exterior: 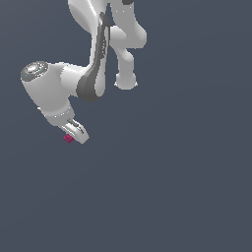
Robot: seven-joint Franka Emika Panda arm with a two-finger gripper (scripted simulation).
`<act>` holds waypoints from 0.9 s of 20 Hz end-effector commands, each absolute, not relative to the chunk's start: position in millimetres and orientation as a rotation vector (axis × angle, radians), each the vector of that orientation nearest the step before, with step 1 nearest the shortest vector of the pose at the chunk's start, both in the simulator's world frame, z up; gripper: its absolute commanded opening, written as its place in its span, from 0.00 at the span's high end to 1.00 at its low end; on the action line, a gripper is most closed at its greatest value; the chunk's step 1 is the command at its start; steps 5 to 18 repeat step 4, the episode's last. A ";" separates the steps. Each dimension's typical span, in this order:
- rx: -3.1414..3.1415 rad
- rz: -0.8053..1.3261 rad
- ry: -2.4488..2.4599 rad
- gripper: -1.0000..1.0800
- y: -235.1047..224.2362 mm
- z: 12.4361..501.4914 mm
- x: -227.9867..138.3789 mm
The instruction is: Pick up the object and move it to a goal position.
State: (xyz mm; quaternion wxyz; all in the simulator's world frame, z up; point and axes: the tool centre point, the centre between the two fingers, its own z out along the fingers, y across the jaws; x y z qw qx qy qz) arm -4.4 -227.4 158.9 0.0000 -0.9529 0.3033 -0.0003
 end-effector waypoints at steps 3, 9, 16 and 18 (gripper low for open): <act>-2.994 0.000 0.949 1.00 -239.6 164.7 -5.1; -2.994 0.000 0.949 1.00 -239.9 164.9 -5.2; -2.994 0.000 0.949 1.00 -239.9 164.9 -5.2; -2.994 0.000 0.949 1.00 -239.9 164.9 -5.2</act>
